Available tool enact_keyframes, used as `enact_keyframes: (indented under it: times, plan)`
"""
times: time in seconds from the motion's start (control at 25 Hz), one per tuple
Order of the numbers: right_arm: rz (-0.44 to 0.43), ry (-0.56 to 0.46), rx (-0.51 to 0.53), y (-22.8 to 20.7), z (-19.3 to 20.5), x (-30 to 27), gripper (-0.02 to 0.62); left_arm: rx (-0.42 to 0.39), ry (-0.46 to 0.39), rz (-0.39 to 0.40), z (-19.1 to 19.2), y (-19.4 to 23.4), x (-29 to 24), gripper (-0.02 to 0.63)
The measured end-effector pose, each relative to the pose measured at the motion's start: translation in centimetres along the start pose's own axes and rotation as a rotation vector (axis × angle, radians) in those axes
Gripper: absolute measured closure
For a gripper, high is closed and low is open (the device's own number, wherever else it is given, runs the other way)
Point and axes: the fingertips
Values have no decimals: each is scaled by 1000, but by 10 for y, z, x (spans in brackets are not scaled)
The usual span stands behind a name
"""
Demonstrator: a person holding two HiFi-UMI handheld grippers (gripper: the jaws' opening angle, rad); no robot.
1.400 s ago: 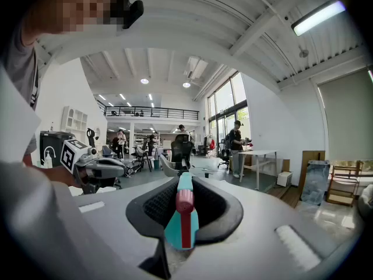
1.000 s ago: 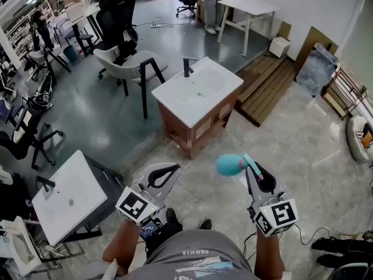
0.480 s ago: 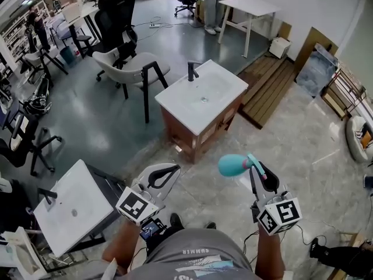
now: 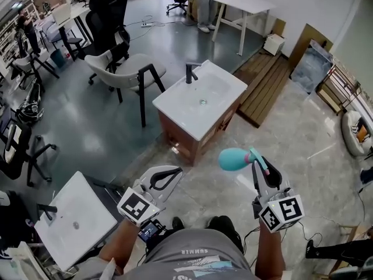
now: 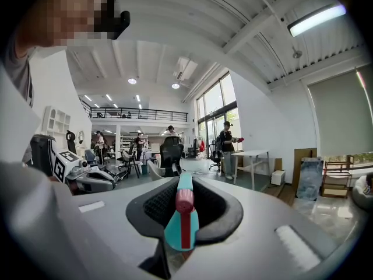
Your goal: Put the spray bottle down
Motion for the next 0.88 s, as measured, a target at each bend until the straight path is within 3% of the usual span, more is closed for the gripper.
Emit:
enact_keyframes:
  times: [0.28,0.56,0.88]
  plan:
    - [-10,25,-40,-47,11,-34,529,-23,43,-65,-2,32,-41,604]
    - [-43,34,-71,-120,18,-75,529,-3,33,-89,-6,36,-110,604]
    - [-94,39,-67,-172,16,-108,529,18,36,-115,-8,41,-171,604]
Point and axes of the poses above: the fingertips, and each gripper's own axes: x backward along the fingers, y to its left, z out of its underside, and after that the axes turned 1 degree about -x, right-handed
